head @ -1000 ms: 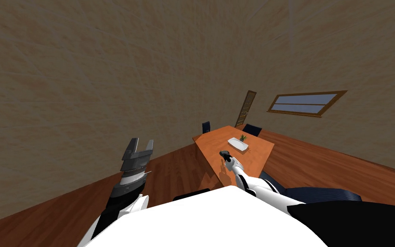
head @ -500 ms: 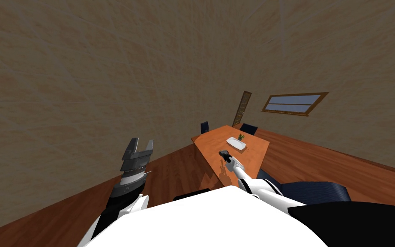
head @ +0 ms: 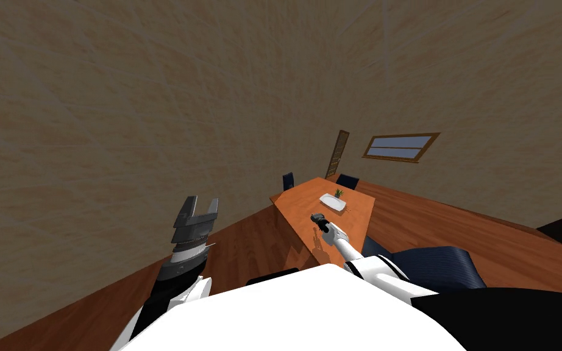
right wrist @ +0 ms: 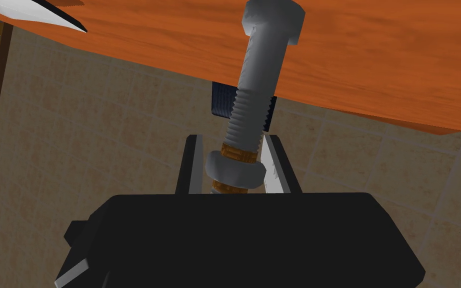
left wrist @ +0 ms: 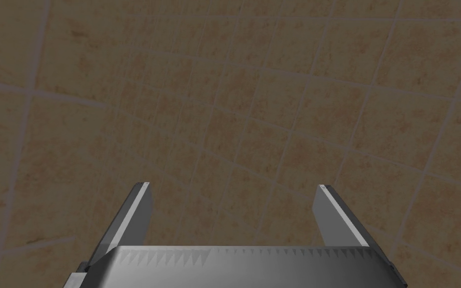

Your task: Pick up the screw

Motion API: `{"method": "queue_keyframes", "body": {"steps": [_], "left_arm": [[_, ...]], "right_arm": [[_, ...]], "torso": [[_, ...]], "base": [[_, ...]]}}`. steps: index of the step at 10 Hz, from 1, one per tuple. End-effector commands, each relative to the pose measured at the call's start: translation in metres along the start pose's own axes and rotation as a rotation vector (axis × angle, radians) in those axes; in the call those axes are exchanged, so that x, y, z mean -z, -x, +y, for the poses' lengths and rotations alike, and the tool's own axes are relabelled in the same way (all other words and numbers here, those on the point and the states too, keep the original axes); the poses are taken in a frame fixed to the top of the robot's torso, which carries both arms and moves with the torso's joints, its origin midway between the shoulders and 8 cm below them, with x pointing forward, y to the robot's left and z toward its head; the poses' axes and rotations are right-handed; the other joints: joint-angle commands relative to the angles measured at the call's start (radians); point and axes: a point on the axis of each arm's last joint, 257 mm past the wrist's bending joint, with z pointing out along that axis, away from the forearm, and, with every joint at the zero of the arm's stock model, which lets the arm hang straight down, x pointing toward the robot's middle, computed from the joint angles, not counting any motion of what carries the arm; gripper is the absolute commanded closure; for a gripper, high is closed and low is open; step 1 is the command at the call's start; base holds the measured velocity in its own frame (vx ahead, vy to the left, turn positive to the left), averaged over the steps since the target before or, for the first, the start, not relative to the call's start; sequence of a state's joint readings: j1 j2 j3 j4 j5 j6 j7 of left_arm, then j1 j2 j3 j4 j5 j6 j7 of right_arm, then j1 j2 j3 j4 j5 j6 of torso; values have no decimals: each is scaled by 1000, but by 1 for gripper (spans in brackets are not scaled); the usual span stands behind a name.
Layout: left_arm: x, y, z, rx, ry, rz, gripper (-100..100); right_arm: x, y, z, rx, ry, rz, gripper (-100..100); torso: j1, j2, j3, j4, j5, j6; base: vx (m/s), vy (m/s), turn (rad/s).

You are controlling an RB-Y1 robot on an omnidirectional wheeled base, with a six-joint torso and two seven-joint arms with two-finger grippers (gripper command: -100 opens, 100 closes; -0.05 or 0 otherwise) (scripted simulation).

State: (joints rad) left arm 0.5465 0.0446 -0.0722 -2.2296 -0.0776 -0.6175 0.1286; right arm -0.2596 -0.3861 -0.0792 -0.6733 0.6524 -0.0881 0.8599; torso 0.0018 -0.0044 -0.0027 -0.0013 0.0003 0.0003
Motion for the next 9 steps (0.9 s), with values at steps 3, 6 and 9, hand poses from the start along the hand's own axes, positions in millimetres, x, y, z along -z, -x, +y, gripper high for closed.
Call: {"method": "queue_keyframes", "body": {"steps": [3,6,9], "left_arm": [[0,0,0,0,0,0,0],[0,0,0,0,0,0,0],[0,0,0,0,0,0,0]], "right_arm": [[3,-4,20,25,56,2,100],[8,-8,30,26,90,5,100],[14,-17,49,41,143,17,100]], "torso": [[1,-1,-1,0,0,0],[-2,2,1,0,0,1],[0,1,0,0,0,0]], "base": [[48,51,-114],[23,25,-109],[34,49,-105]]}}
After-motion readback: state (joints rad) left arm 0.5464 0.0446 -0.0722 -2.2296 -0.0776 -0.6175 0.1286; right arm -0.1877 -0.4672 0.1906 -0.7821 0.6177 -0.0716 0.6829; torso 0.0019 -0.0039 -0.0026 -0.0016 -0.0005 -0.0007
